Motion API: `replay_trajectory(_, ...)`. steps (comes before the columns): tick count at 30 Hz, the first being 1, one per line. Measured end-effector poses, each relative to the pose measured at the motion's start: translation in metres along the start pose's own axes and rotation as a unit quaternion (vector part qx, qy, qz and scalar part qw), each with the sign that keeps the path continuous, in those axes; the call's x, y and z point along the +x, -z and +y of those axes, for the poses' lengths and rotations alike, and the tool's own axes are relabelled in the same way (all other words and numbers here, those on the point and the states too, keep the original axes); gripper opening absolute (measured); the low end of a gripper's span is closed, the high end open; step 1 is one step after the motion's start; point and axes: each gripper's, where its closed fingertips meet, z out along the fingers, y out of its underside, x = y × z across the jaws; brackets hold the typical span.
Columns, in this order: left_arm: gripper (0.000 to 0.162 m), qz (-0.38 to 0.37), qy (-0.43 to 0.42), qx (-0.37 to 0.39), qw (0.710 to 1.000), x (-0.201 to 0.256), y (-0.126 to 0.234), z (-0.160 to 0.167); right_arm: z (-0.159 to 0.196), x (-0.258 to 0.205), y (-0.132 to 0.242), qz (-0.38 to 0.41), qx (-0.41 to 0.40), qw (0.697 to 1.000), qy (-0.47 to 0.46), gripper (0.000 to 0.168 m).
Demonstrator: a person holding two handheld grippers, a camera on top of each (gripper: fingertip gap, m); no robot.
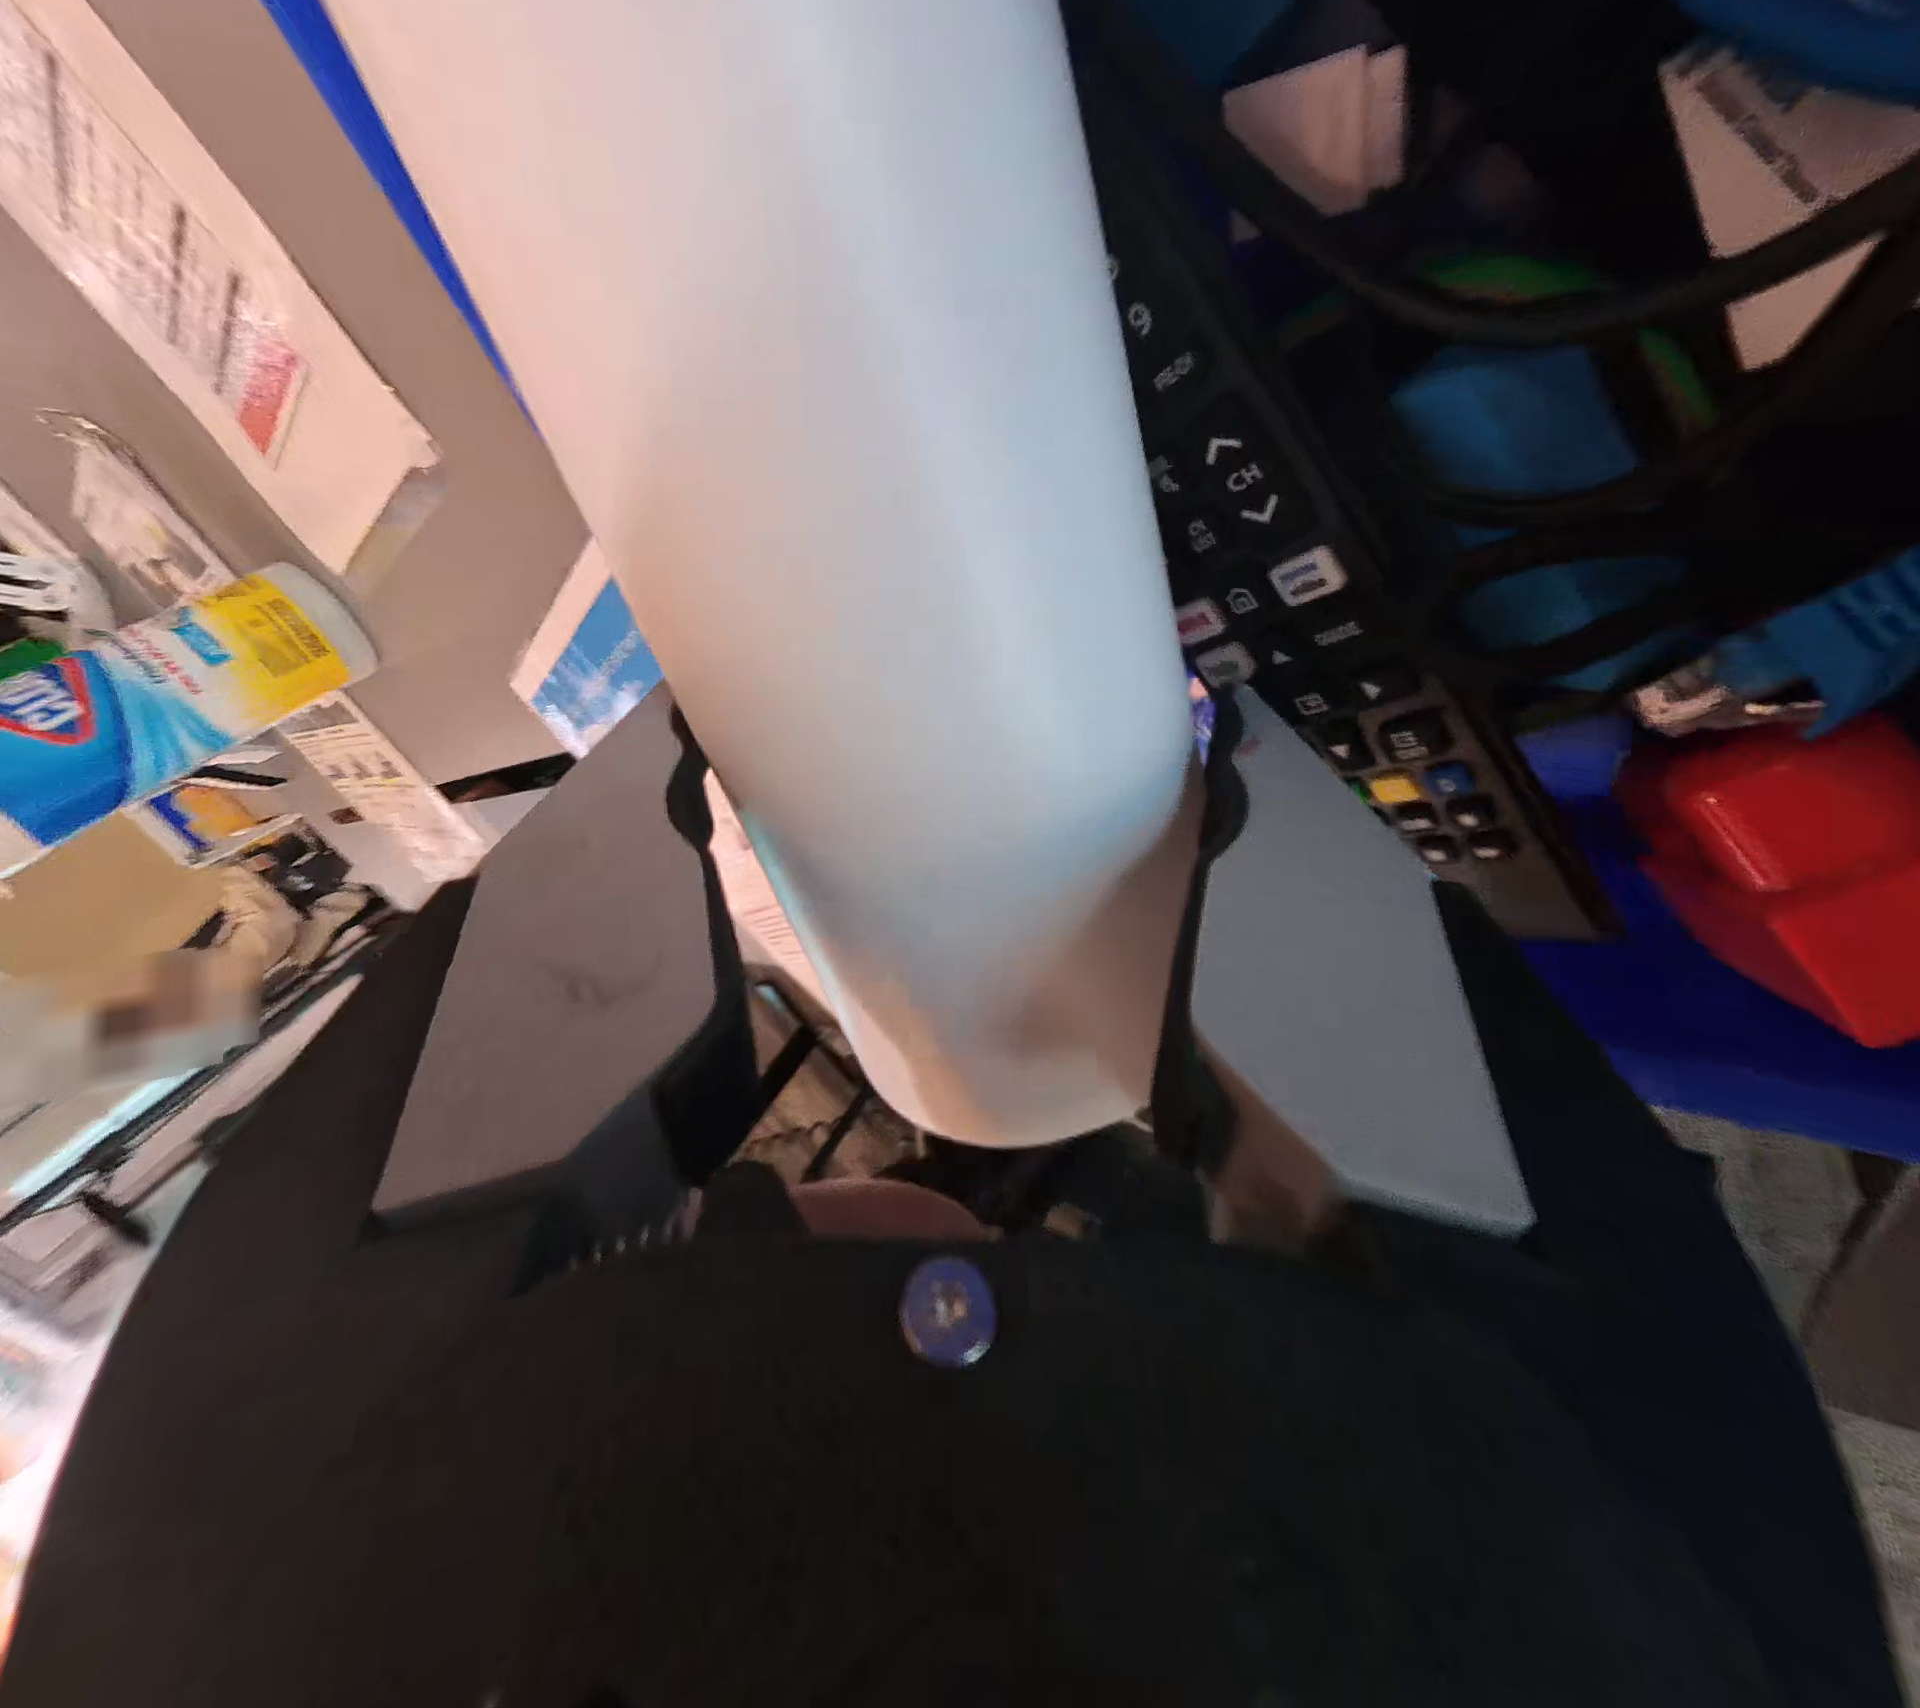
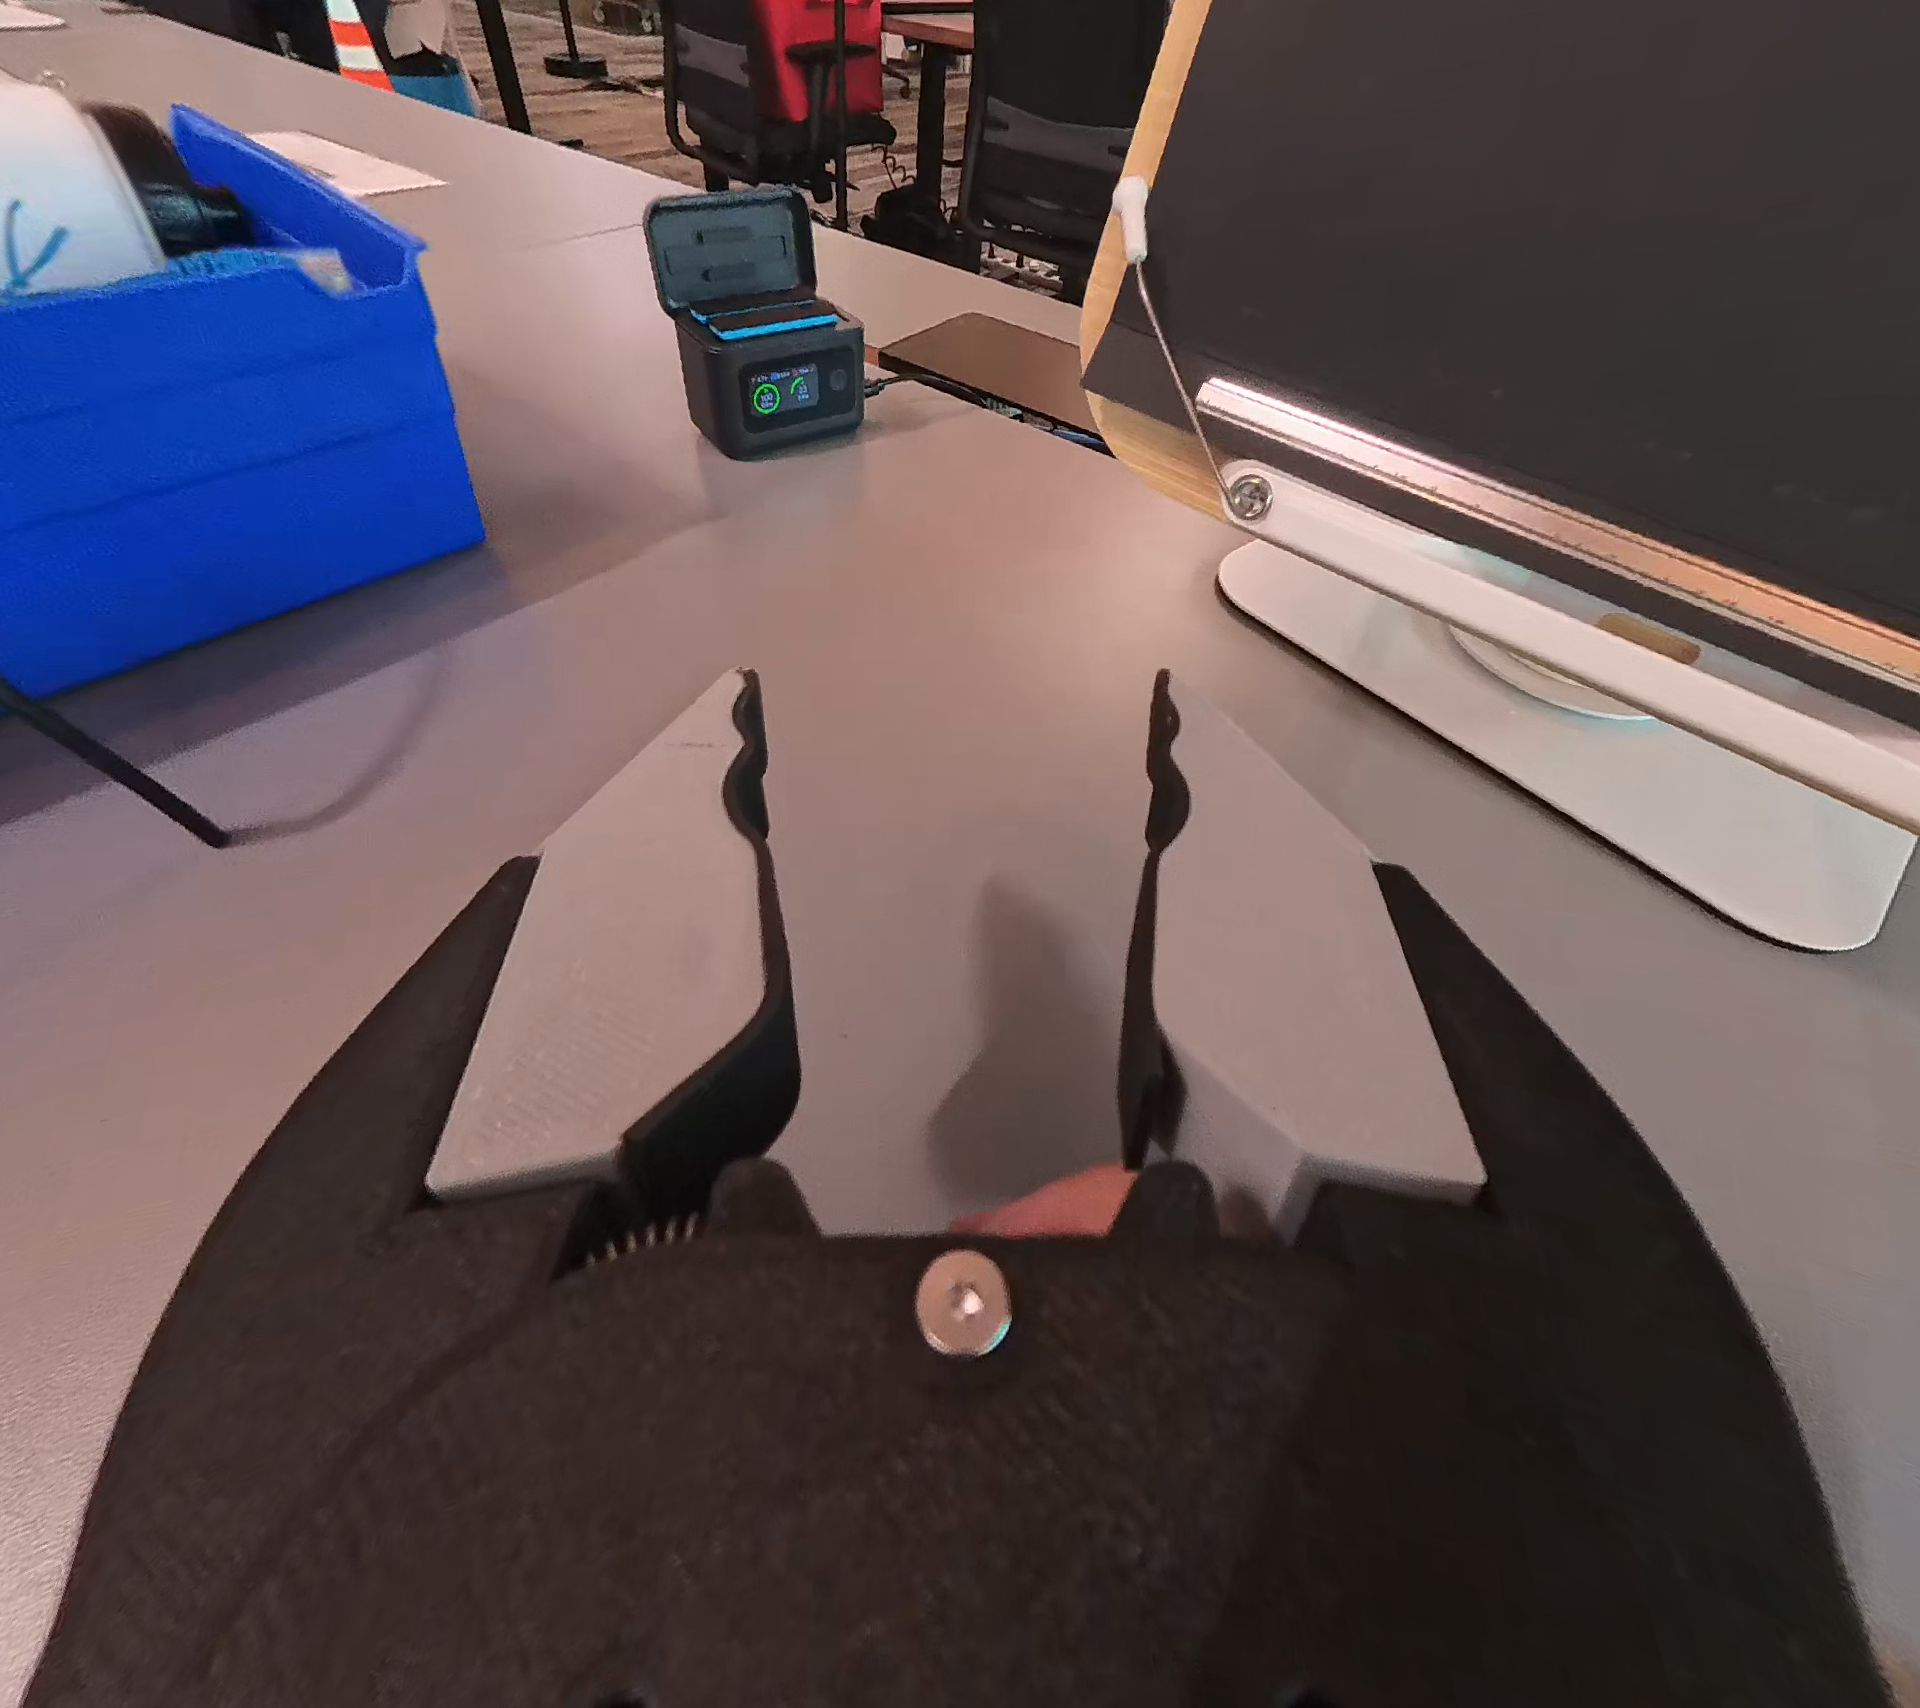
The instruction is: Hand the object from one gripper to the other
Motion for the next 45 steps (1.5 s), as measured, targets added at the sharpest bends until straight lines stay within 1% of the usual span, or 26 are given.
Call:
replay_trajectory(1,0.092,-0.017,-0.011,-0.002,1.000,-0.004,0.001,0.000,-0.001,0.000,0.001,0.000,0.003,1.000,0.000,0.071)
replay_trajectory(3,0.088,-0.080,-0.039,0.020,0.996,-0.016,0.007,-0.004,-0.002,0.000,0.001,-0.003,0.004,1.000,-0.003,0.071)
replay_trajectory(6,0.086,-0.192,-0.067,0.057,0.977,-0.038,0.026,-0.008,-0.002,-0.003,0.001,-0.007,0.002,1.000,-0.003,0.070)
replay_trajectory(9,0.086,-0.250,-0.067,0.095,0.961,-0.051,0.042,-0.007,-0.001,-0.005,0.000,-0.008,0.000,1.000,0.006,0.069)
replay_trajectory(10,0.086,-0.280,-0.070,0.106,0.952,-0.058,0.050,-0.006,-0.001,-0.006,0.000,-0.008,-0.001,1.000,0.008,0.069)
replay_trajectory(13,0.086,-0.382,-0.087,0.155,0.907,-0.077,0.086,-0.009,-0.002,-0.008,0.001,-0.012,0.002,1.000,0.011,0.070)
replay_trajectory(15,0.086,-0.407,-0.073,0.212,0.886,-0.075,0.115,-0.016,-0.006,-0.012,0.002,-0.030,0.008,1.000,0.007,0.071)
replay_trajectory(17,0.086,-0.389,-0.038,0.295,0.872,-0.059,0.149,-0.030,-0.012,-0.024,0.006,-0.074,0.021,0.997,-0.014,0.073)
replay_trajectory(18,0.086,-0.371,-0.021,0.344,0.862,-0.046,0.169,-0.040,-0.016,-0.034,0.008,-0.113,0.027,0.993,-0.039,0.075)
replay_trajectory(19,0.086,-0.344,-0.007,0.395,0.852,-0.028,0.189,-0.051,-0.021,-0.046,0.012,-0.163,0.030,0.984,-0.071,0.083)
replay_trajectory(20,0.086,-0.311,0.002,0.450,0.837,-0.006,0.210,-0.064,-0.027,-0.059,0.018,-0.215,0.034,0.970,-0.104,0.094)
replay_trajectory(22,0.086,-0.227,0.012,0.550,0.803,0.044,0.248,-0.090,-0.043,-0.073,0.034,-0.290,0.061,0.943,-0.150,0.107)
replay_trajectory(24,0.086,-0.148,0.009,0.629,0.763,0.094,0.277,-0.116,-0.063,-0.075,0.052,-0.332,0.106,0.922,-0.167,0.111)
replay_trajectory(27,0.086,-0.064,-0.015,0.693,0.718,0.155,0.294,-0.152,-0.089,-0.064,0.078,-0.350,0.168,0.906,-0.170,0.112)
replay_trajectory(30,0.086,0.023,-0.053,0.713,0.699,0.211,0.287,-0.186,-0.105,-0.050,0.098,-0.346,0.216,0.899,-0.158,0.111)
replay_trajectory(32,0.086,0.069,-0.090,0.718,0.687,0.244,0.279,-0.204,-0.106,-0.044,0.101,-0.340,0.224,0.901,-0.150,0.111)
replay_trajectory(33,0.086,0.087,-0.114,0.719,0.680,0.260,0.275,-0.212,-0.106,-0.043,0.102,-0.342,0.226,0.900,-0.148,0.108)
replay_trajectory(35,0.086,0.100,-0.128,0.727,0.667,0.275,0.271,-0.230,-0.102,-0.038,0.097,-0.331,0.221,0.906,-0.145,0.109)
replay_trajectory(38,0.086,0.137,-0.127,0.741,0.645,0.283,0.271,-0.251,-0.095,-0.022,0.086,-0.296,0.209,0.920,-0.151,0.109)
replay_trajectory(39,0.087,0.134,-0.127,0.743,0.643,0.284,0.270,-0.257,-0.094,-0.017,0.084,-0.290,0.206,0.922,-0.151,0.107)
replay_trajectory(42,0.086,0.088,-0.124,0.723,0.674,0.279,0.260,-0.268,-0.083,-0.012,0.077,-0.284,0.183,0.930,-0.146,0.104)
replay_trajectory(45,0.087,0.082,-0.116,0.702,0.698,0.277,0.243,-0.267,-0.071,-0.021,0.067,-0.285,0.153,0.939,-0.116,0.104)
